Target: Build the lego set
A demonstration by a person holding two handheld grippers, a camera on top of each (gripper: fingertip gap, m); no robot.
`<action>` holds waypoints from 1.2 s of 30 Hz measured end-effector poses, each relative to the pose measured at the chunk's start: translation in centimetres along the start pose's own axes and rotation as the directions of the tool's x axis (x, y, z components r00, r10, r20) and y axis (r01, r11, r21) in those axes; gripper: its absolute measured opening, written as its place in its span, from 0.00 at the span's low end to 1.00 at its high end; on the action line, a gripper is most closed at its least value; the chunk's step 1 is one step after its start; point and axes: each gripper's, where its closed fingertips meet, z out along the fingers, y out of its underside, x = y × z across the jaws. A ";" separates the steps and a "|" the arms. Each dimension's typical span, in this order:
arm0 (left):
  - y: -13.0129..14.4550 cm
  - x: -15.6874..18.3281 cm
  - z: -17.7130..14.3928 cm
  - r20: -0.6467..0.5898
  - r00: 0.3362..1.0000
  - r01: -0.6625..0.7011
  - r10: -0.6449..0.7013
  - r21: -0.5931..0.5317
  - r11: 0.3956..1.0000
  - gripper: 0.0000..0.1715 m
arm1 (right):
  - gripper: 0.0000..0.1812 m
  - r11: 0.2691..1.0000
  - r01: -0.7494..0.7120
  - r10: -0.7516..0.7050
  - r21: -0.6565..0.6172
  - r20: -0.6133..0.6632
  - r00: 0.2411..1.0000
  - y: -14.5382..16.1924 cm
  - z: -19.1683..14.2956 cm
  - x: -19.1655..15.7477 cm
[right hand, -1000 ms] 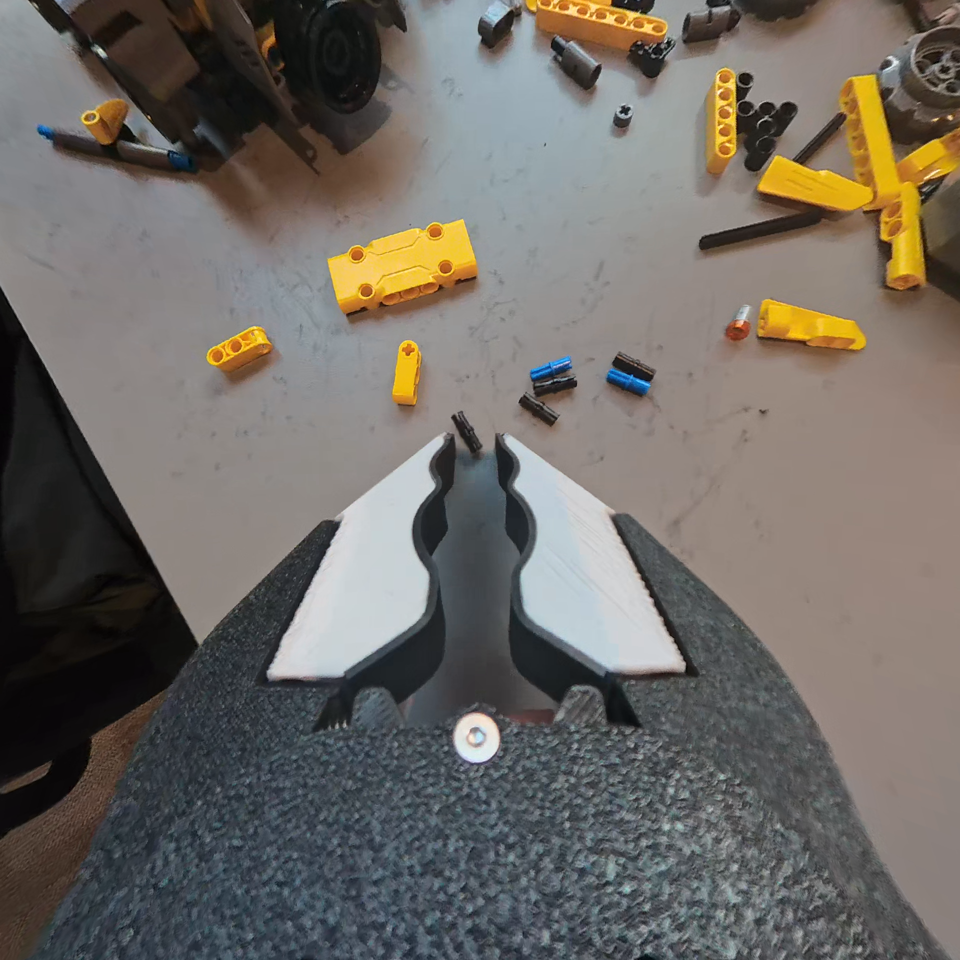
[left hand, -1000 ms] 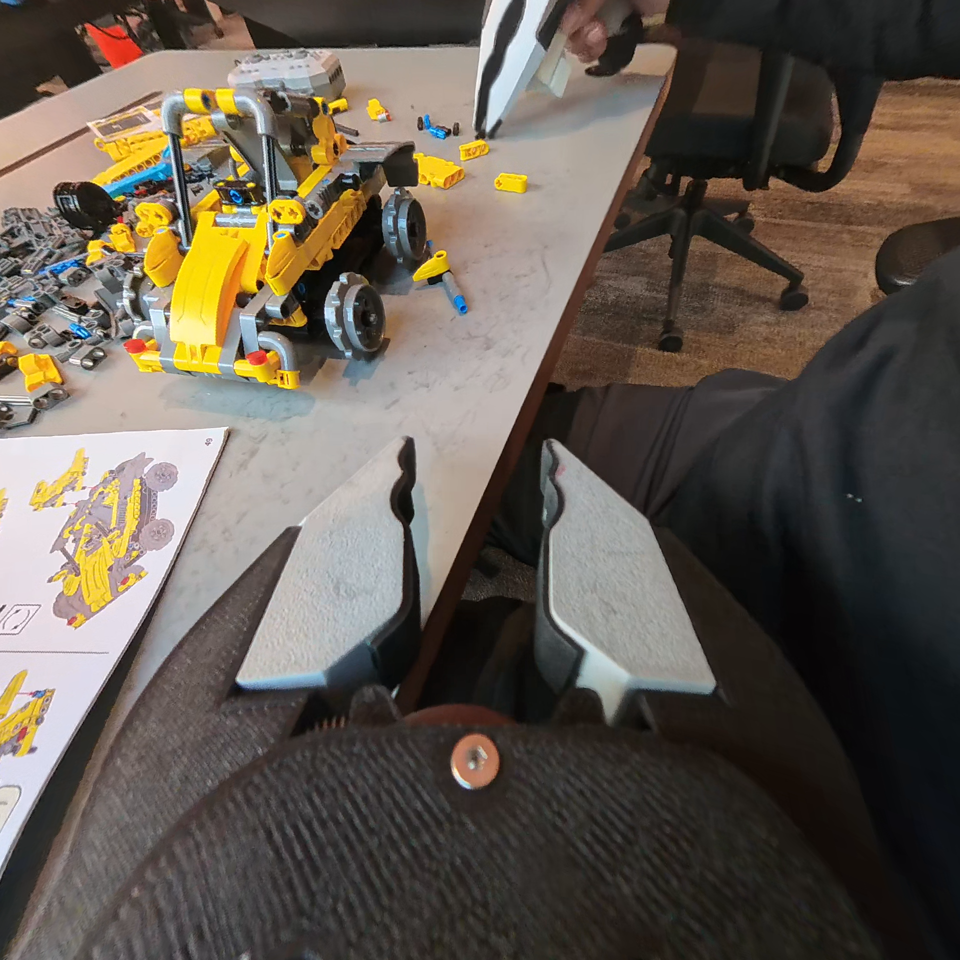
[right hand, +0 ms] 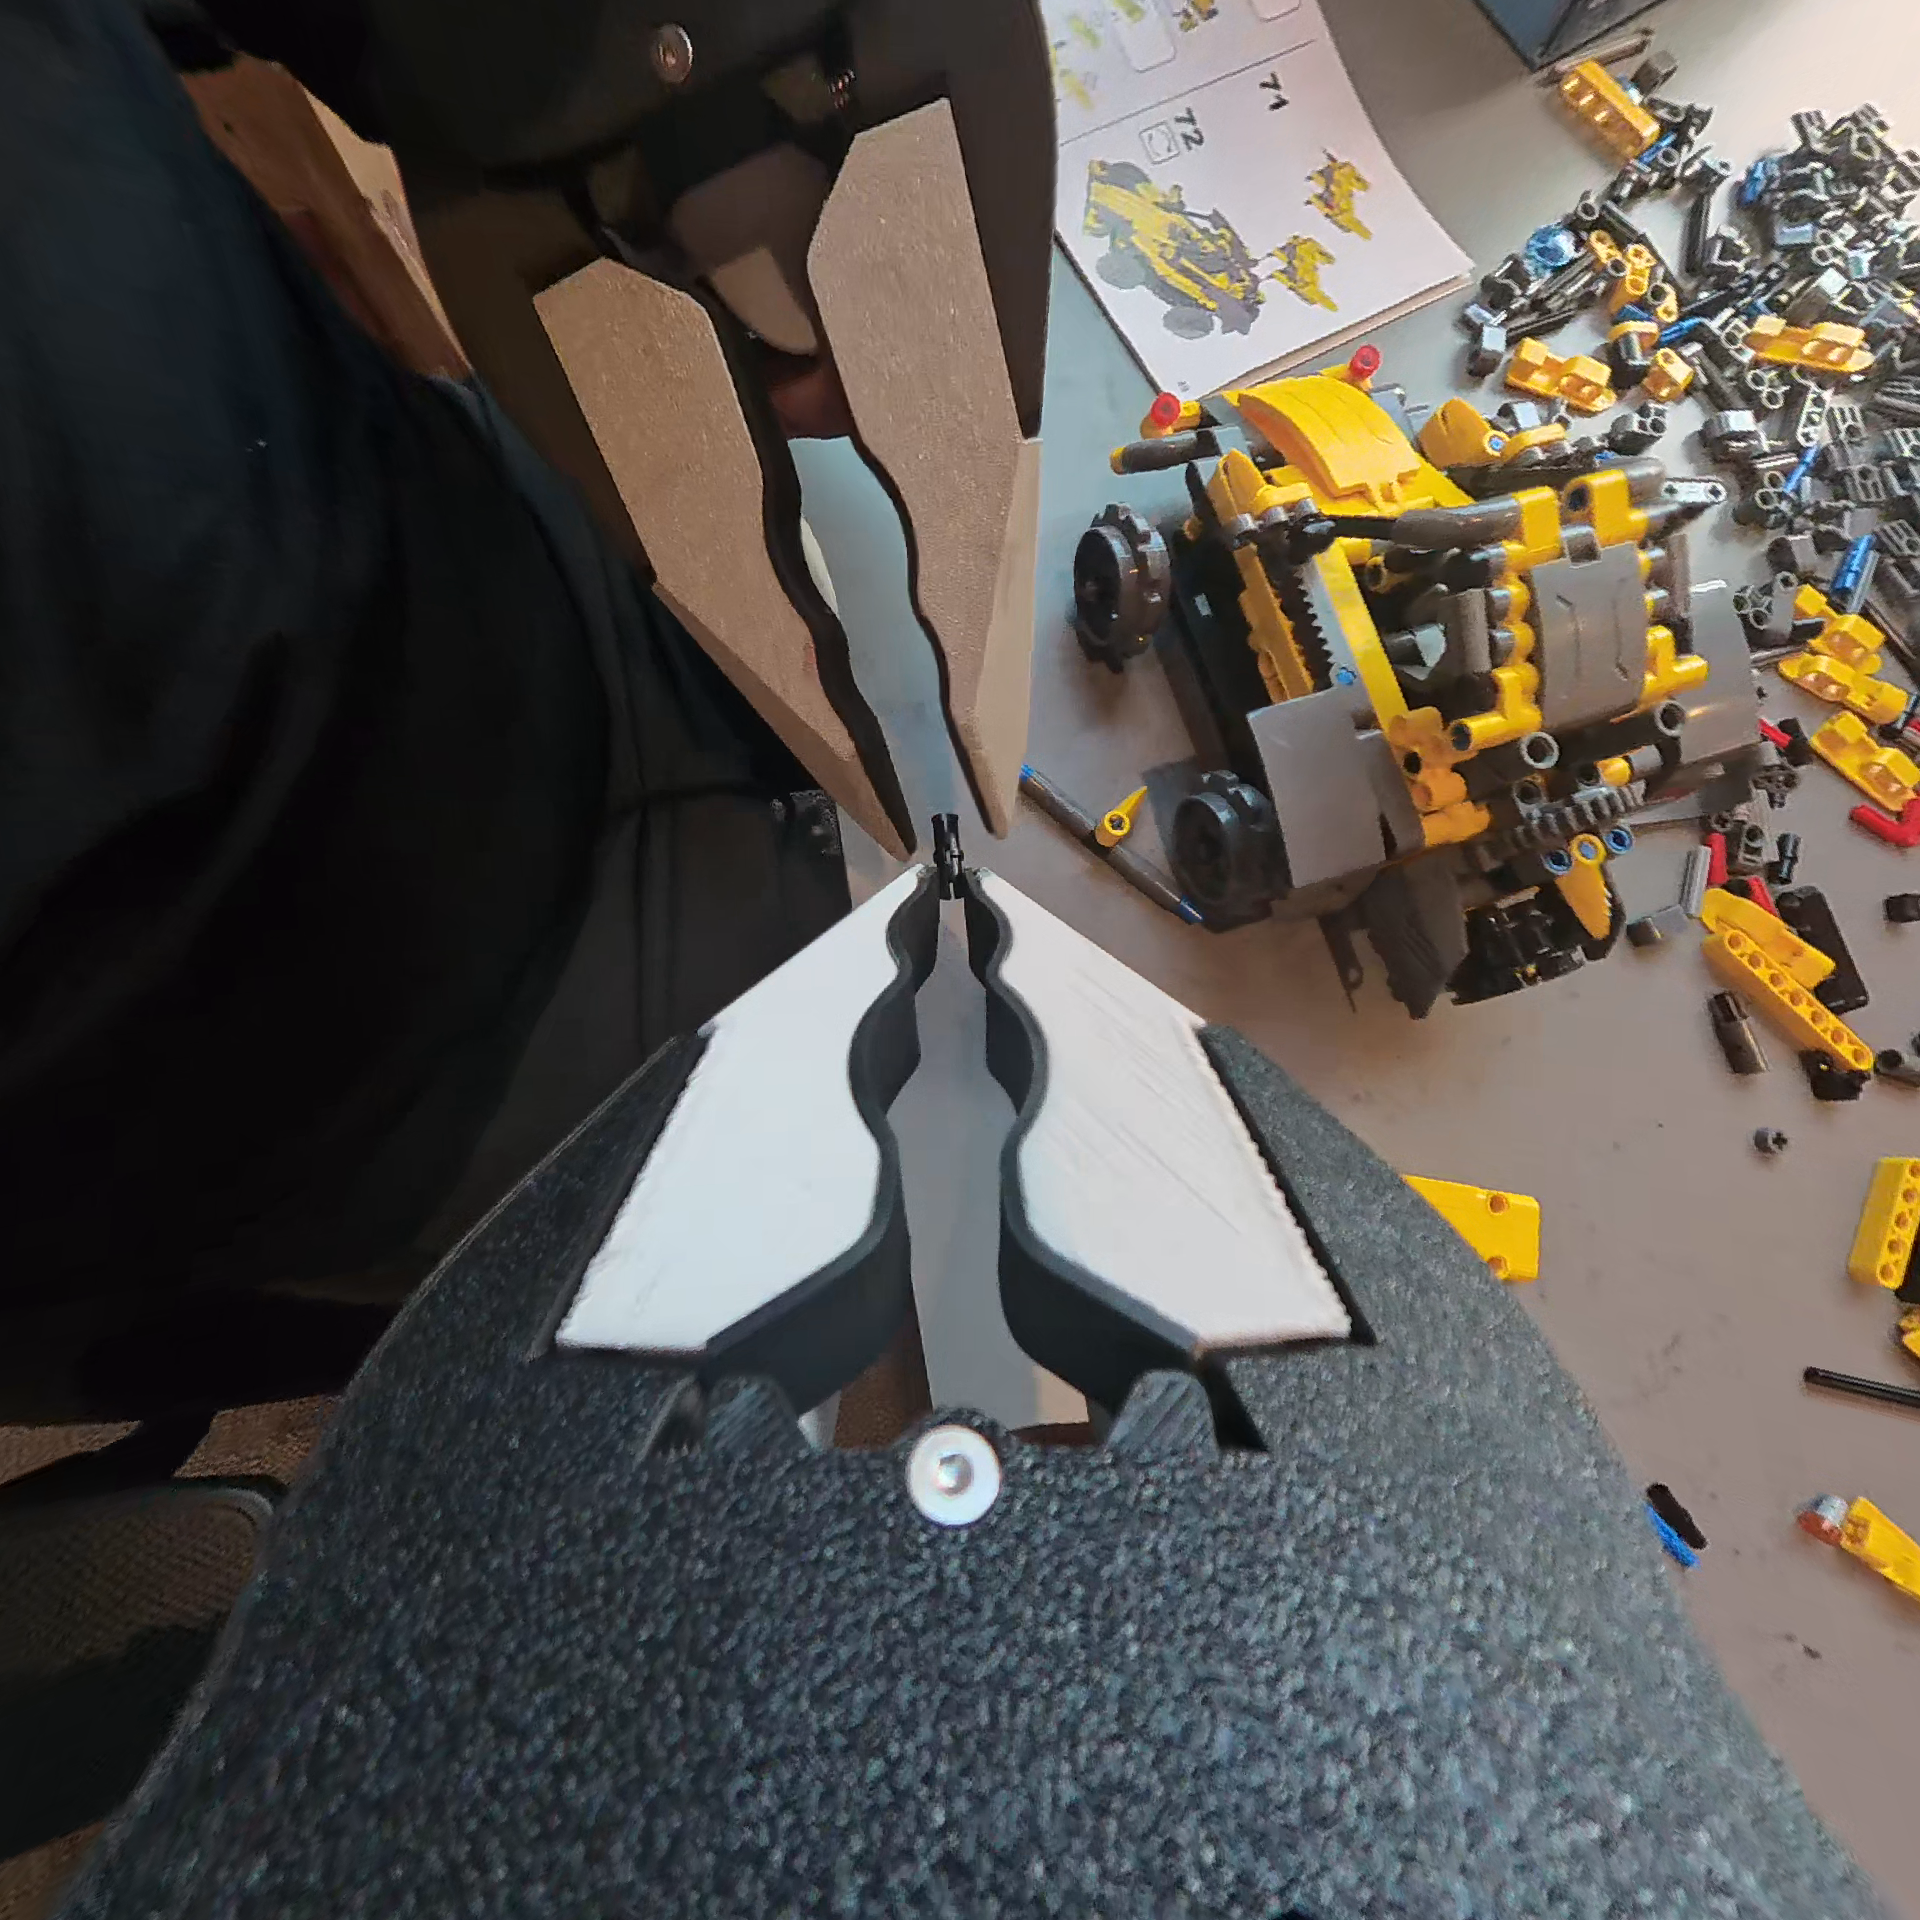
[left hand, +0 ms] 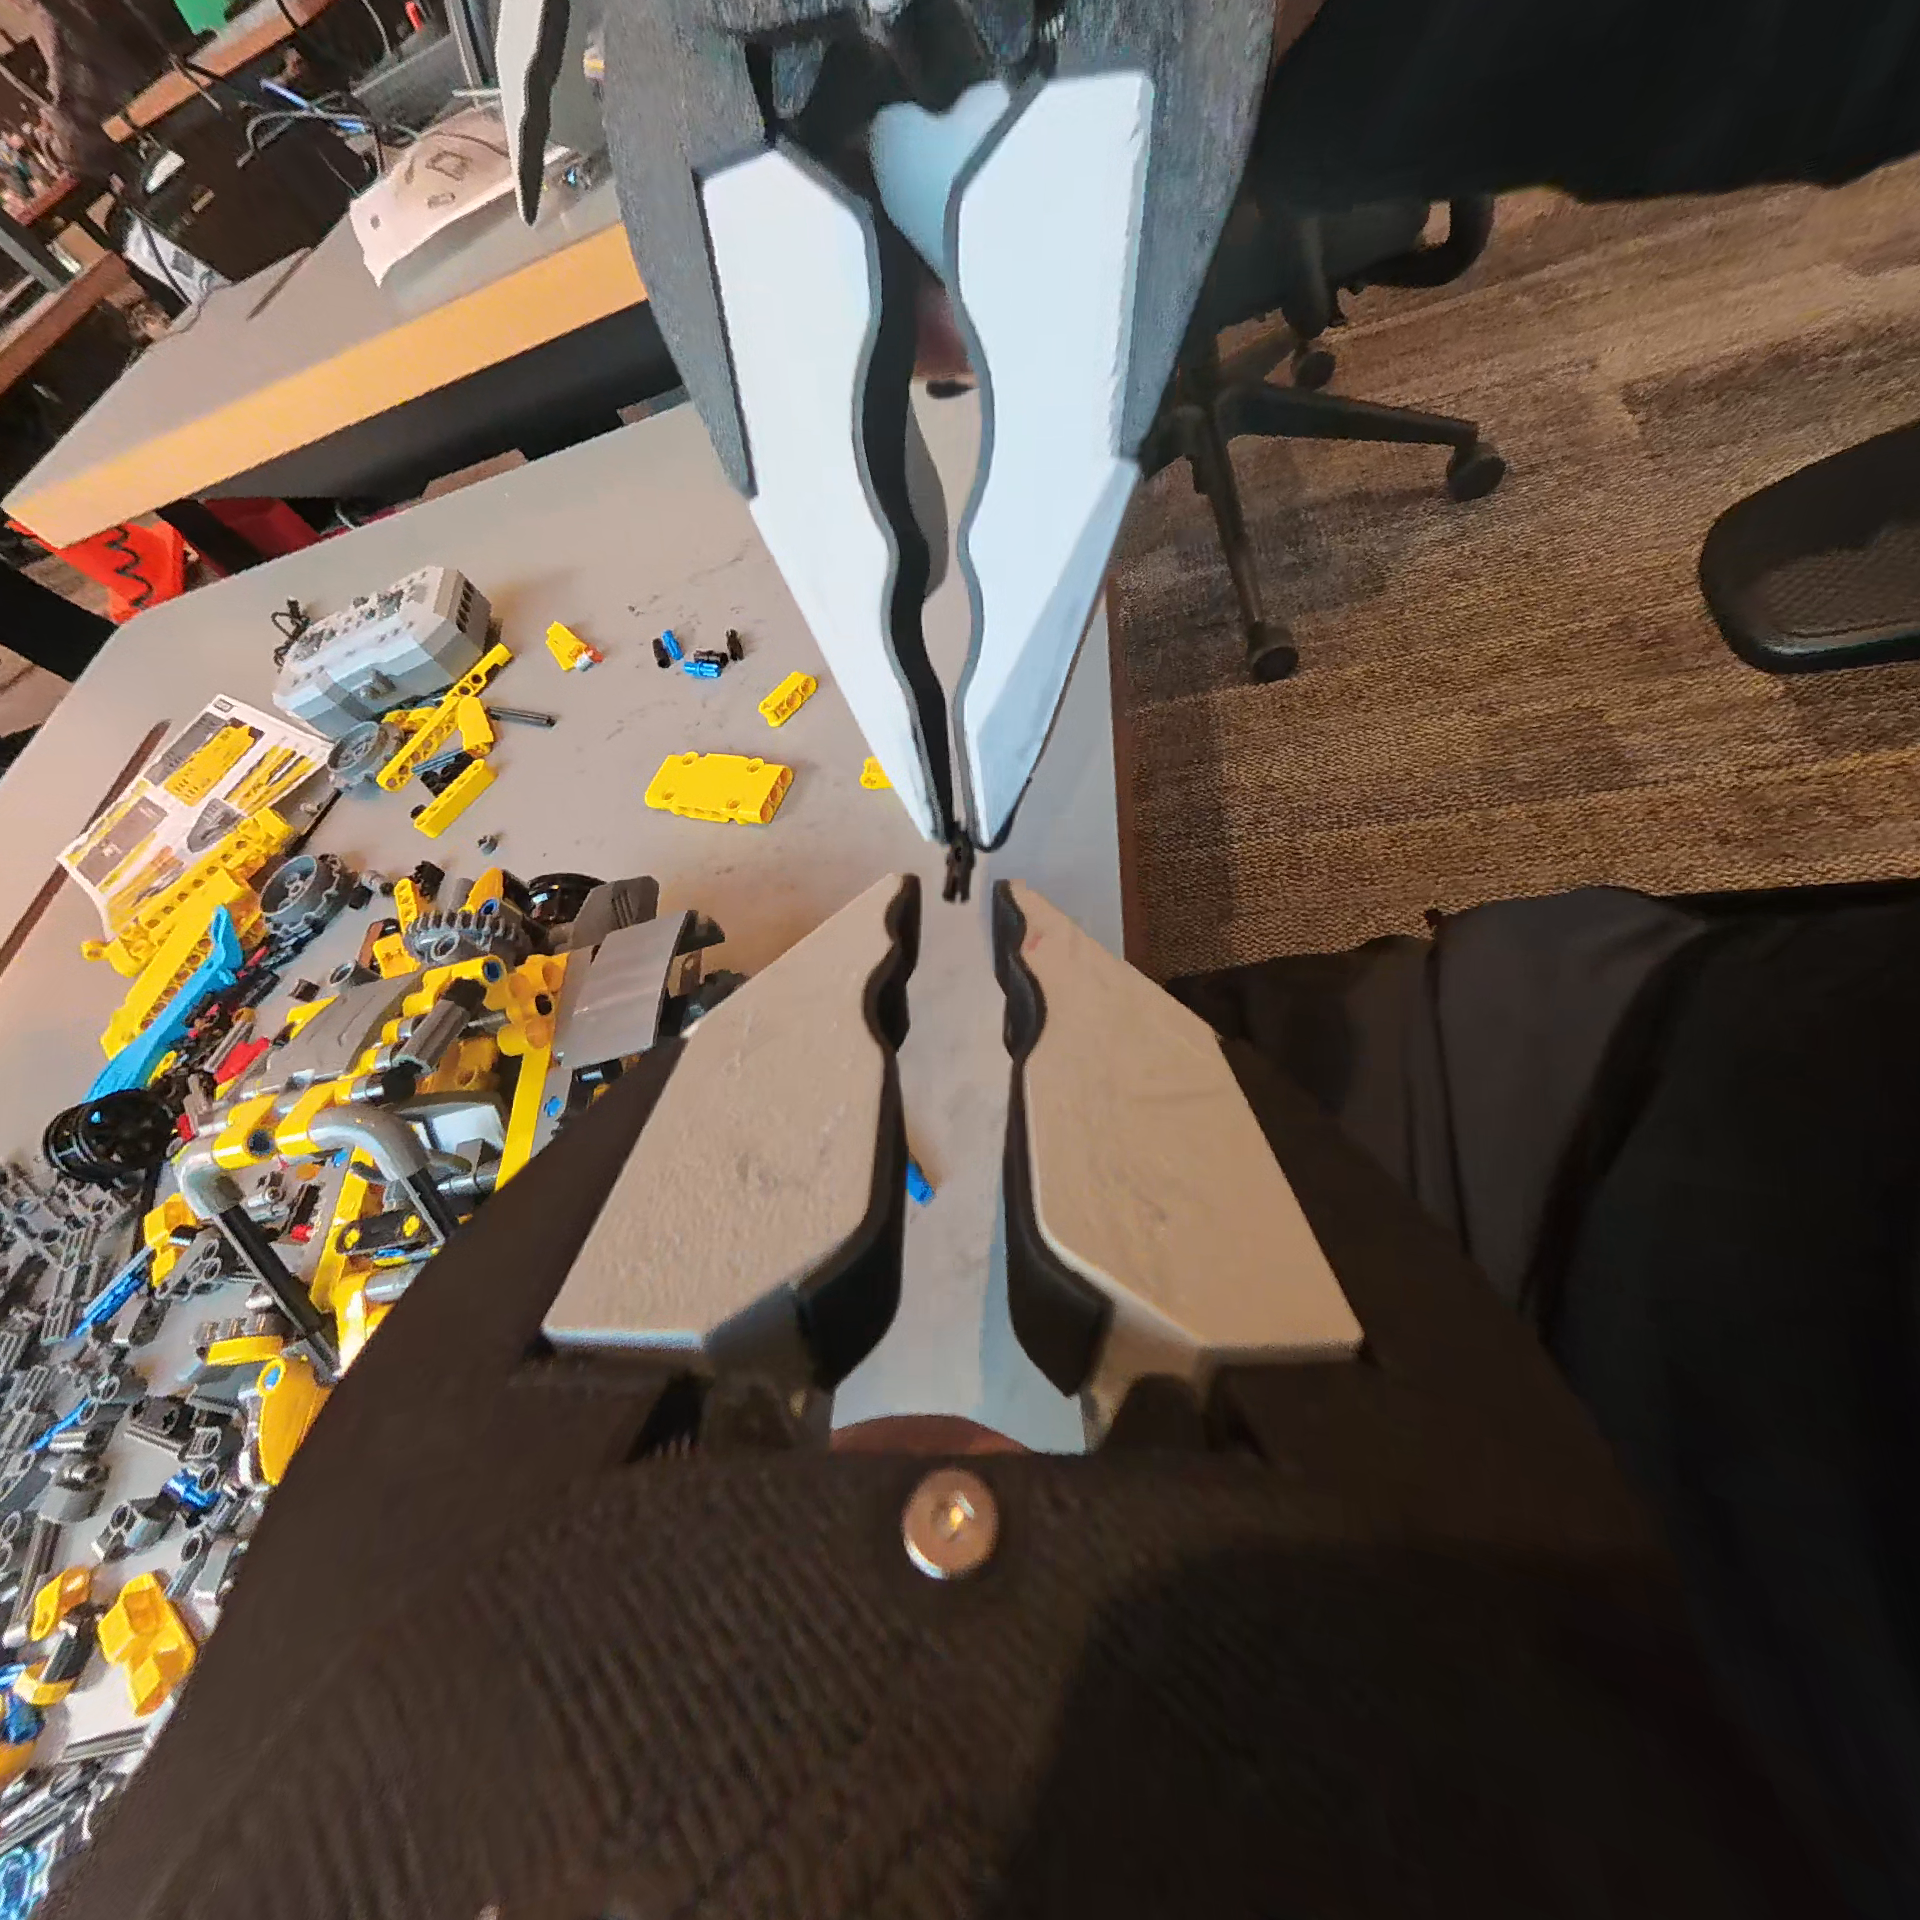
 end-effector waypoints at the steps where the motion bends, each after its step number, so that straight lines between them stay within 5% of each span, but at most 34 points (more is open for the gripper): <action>1: -0.1 0.1 -0.1 -0.001 1.000 -0.003 0.003 0.005 1.000 0.04 | 0.02 1.000 0.003 -0.003 -0.001 0.004 1.000 0.0 0.1 -0.2; 13: 0.1 0.5 0.0 0.021 0.999 -0.028 0.028 0.033 0.999 0.01 | 0.03 0.990 -0.099 0.097 0.102 0.020 0.995 -0.3 0.2 -0.5; 20: -0.6 -0.2 -0.1 0.104 0.994 -0.036 0.025 0.114 0.993 0.01 | 0.07 0.876 -0.369 0.359 0.310 0.090 0.929 -0.6 -0.6 0.1; 31: -0.9 -0.2 0.9 0.185 0.977 -0.122 0.103 0.093 0.988 0.00 | 0.03 0.812 -0.461 0.456 0.358 0.104 0.884 0.0 -0.8 0.2; 34: -1.1 -0.1 1.6 0.157 0.987 -0.059 0.043 0.101 0.993 0.03 | 0.03 0.820 -0.456 0.458 0.346 0.082 0.885 0.7 -1.2 0.4; 36: -0.8 0.5 2.7 0.070 0.996 0.045 -0.049 0.069 0.997 0.09 | 0.03 0.847 -0.436 0.470 0.304 -0.047 0.881 2.7 -2.0 2.0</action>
